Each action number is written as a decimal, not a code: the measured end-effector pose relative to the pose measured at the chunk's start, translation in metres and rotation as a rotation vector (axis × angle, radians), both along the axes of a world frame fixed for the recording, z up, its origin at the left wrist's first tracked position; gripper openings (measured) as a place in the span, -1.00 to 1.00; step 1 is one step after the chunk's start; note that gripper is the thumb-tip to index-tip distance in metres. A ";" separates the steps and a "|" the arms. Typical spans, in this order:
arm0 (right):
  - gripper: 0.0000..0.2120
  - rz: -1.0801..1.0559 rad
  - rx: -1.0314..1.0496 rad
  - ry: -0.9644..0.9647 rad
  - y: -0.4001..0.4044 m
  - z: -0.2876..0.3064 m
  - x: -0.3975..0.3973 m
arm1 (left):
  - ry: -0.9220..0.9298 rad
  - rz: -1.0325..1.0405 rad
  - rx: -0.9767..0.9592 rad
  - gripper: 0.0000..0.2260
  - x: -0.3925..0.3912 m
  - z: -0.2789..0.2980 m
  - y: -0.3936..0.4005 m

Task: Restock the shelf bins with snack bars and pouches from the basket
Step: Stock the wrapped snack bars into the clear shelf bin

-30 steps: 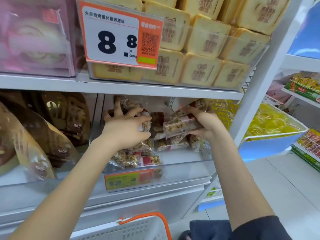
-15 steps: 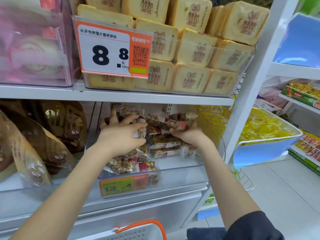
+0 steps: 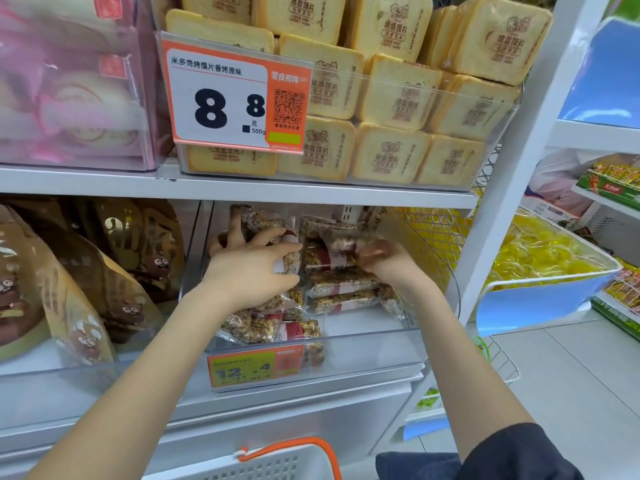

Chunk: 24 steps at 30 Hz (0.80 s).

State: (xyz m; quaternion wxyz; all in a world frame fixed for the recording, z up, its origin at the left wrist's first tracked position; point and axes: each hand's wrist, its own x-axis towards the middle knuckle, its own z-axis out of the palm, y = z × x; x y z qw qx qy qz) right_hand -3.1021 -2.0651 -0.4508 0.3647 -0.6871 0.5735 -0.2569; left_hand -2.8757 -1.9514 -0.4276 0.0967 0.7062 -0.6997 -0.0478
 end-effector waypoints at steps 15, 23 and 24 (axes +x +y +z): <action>-0.32 0.396 0.015 0.636 0.017 -0.006 -0.006 | 0.001 -0.004 -0.009 -0.51 0.000 0.002 0.002; -0.84 0.254 -0.107 0.521 0.008 -0.013 -0.016 | -0.004 0.003 -0.017 -0.51 -0.001 0.000 0.001; -0.85 0.227 -0.161 0.504 0.010 -0.012 -0.015 | -0.004 0.004 -0.018 -0.51 -0.001 -0.001 0.001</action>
